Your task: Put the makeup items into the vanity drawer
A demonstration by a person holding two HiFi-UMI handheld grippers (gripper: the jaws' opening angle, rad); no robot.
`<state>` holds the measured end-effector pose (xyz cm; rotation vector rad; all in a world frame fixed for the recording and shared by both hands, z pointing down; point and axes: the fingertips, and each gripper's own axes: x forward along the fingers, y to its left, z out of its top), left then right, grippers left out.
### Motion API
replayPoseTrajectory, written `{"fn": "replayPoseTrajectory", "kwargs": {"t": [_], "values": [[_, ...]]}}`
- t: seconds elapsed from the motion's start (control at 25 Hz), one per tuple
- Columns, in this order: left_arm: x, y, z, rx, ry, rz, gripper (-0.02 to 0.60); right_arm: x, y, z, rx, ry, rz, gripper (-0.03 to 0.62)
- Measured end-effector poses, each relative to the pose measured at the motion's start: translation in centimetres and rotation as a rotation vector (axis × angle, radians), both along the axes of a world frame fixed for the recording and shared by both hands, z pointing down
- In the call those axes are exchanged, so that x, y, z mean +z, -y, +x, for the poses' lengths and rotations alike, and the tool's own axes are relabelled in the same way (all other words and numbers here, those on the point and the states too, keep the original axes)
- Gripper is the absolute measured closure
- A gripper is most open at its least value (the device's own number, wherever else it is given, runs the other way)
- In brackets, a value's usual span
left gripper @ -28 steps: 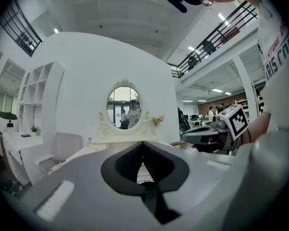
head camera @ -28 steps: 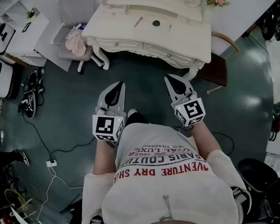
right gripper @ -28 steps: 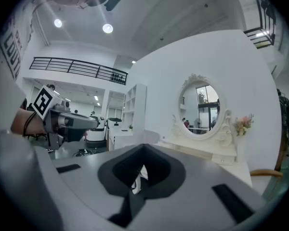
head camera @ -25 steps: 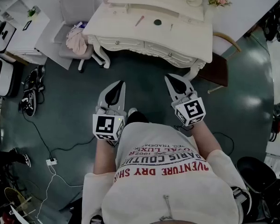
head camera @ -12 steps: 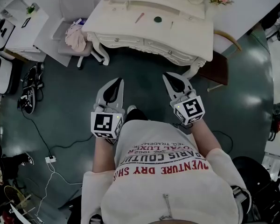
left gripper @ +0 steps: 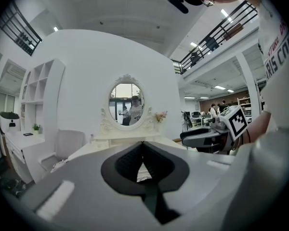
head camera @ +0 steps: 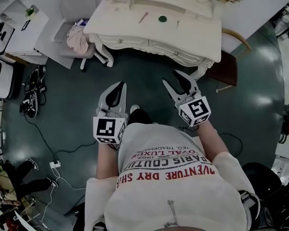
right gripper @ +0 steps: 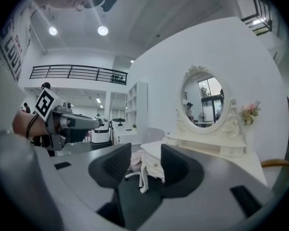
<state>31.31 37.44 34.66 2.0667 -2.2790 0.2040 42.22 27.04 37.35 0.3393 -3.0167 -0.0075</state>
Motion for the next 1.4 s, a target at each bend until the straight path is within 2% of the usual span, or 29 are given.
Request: {"fn": "replayPoseTrajectory", "kwargs": {"t": [0.2,0.48,0.84,1.08,1.24,1.4], "values": [[1.3,1.3,-2.5,0.000,-0.007,-0.029,0.571,2.0,1.7,-1.6,0.019,-0.050,-0.018,0.431],[1.6,5.3,-9.1,0.035,-0.010,-0.031,0.571,2.3,6.3,-7.2,0.077,-0.070,-0.022,0.433],[0.7,11.5,-22.5,0.120,-0.037,-0.041,0.571,1.4,11.4,-19.6,0.164,-0.098,-0.039,0.433],[0.3,15.2,-32.0,0.195,-0.046,-0.046,0.571,1.3,14.9,-27.6,0.277,-0.114,-0.066,0.433],[0.1,17.7,-36.1,0.247,-0.048,-0.050,0.571,1.3,17.2,-30.9,0.359,-0.132,-0.084,0.433],[1.3,19.7,-38.5,0.268,-0.088,-0.061,0.571,2.7,19.0,-32.5,0.414,-0.195,-0.110,0.433]]}}
